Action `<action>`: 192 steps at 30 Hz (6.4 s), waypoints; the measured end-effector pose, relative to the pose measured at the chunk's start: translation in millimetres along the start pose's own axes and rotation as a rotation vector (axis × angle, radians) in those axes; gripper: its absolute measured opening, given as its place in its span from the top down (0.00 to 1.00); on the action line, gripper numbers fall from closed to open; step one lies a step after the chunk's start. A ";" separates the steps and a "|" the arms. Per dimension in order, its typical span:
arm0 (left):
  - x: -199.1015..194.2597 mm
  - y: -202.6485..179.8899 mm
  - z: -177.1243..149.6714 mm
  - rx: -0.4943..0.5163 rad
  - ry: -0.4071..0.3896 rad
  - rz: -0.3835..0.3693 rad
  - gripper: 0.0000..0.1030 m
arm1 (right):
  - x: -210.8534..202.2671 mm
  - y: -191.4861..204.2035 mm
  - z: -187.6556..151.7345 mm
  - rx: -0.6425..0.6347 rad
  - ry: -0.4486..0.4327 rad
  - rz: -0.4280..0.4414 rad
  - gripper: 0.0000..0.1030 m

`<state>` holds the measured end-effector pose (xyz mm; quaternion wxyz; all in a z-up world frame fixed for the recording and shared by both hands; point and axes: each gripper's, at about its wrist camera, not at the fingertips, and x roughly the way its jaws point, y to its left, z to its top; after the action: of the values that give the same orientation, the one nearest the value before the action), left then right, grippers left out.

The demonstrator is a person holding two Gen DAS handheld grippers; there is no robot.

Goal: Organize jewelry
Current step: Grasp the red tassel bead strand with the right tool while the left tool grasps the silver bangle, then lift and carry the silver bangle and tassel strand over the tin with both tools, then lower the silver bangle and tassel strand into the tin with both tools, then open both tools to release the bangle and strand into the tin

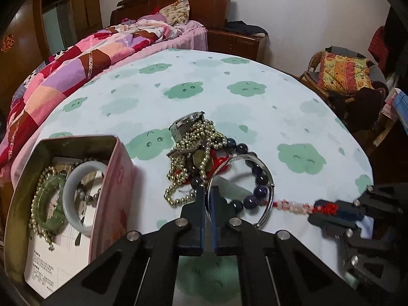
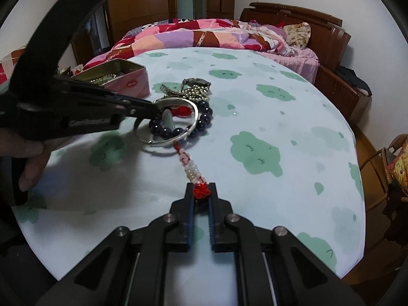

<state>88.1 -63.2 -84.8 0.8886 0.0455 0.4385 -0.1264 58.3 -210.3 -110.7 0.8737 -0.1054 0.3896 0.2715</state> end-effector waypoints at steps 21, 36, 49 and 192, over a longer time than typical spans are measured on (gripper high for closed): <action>-12.6 1.9 -9.4 0.001 -0.019 -0.006 0.98 | 0.6 -14.5 3.8 0.040 -0.013 -0.065 0.90; -26.4 5.5 -12.1 -0.015 -0.048 -0.017 0.98 | -11.2 -25.8 7.1 0.065 -0.034 -0.093 0.90; -52.8 12.2 -11.4 -0.034 -0.103 -0.010 0.98 | -24.8 -20.0 16.9 0.045 -0.062 -0.102 0.90; -79.6 158.5 -50.9 -0.292 -0.110 0.257 0.54 | 42.9 135.7 118.5 -0.219 -0.064 0.113 0.47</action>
<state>44.5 114.1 -57.7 0.9171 -0.0352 0.3938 0.0505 80.2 -33.8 -58.7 0.8524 -0.1694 0.3348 0.3642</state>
